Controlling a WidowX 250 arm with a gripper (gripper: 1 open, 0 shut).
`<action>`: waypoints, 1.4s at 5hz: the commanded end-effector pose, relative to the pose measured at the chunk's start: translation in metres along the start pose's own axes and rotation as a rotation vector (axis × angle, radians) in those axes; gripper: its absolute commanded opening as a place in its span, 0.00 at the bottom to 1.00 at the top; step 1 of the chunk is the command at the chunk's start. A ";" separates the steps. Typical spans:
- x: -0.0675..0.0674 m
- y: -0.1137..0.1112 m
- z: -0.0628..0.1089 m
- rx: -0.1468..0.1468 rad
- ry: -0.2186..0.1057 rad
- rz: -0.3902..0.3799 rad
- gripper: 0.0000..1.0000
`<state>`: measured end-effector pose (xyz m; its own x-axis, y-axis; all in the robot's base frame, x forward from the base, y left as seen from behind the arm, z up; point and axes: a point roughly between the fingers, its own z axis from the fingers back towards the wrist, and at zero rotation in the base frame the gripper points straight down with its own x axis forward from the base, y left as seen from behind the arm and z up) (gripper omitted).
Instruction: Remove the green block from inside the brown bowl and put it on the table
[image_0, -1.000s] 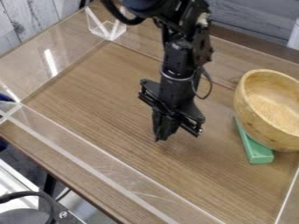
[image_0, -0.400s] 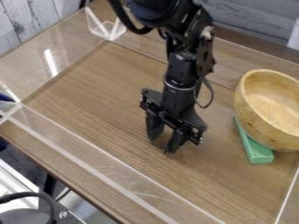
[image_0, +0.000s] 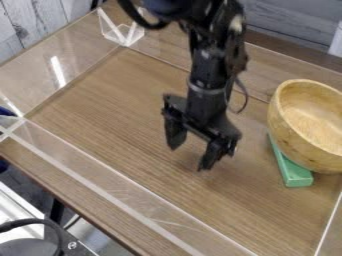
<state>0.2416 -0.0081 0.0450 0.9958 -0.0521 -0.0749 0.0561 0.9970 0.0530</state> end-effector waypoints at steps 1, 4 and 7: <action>0.010 0.008 0.051 -0.025 -0.087 0.029 1.00; 0.008 0.078 0.063 0.002 -0.116 0.124 1.00; 0.024 0.113 0.070 0.008 -0.114 0.143 1.00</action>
<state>0.2669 0.0957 0.1028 0.9961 0.0868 -0.0145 -0.0861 0.9954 0.0430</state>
